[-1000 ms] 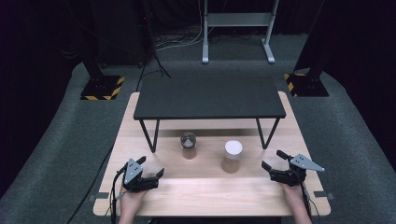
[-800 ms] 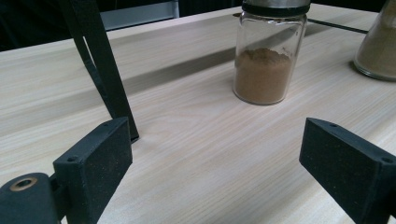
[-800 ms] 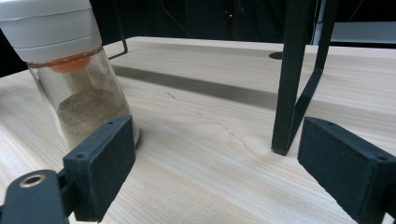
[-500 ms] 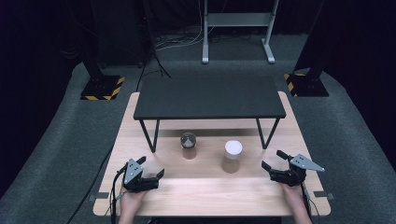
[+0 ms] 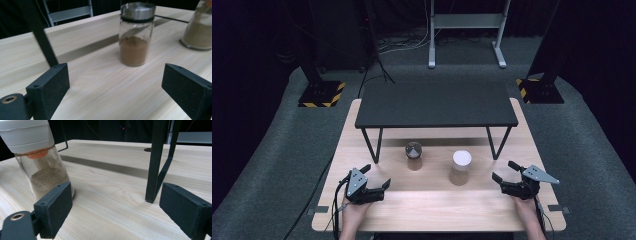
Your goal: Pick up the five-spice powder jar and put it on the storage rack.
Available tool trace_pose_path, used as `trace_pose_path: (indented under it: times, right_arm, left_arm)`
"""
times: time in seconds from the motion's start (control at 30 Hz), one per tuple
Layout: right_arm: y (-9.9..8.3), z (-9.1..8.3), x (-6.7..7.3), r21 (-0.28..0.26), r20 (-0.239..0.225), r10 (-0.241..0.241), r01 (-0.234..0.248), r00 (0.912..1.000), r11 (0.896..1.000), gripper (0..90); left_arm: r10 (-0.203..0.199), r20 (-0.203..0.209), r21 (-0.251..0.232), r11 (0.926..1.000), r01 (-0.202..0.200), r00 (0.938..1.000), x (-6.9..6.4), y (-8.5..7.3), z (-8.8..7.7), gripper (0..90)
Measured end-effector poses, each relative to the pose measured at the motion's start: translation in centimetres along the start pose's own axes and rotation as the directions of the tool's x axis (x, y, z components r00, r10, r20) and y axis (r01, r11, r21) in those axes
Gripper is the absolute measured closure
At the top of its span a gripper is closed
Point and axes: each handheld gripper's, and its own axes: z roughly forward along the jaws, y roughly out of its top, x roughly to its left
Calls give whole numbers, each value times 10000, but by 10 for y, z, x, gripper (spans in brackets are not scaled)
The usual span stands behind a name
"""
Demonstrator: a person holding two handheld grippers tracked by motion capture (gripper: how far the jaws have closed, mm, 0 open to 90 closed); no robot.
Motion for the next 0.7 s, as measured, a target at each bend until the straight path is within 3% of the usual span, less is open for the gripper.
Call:
trace_pose_path:
  times: [0.2, 0.7]
  right_arm:
    - [0, 0, 0, 4, 0, 0, 0, 10000, 10000, 98]
    - [0, 0, 0, -1, -18, -3, 3, 10000, 10000, 98]
  left_arm:
    - [65, 319, 232, 9997, -72, 9995, -2, 11, 9, 74]
    - [8, 782, 104, 9999, -16, 9969, -5, 34, 40, 74]
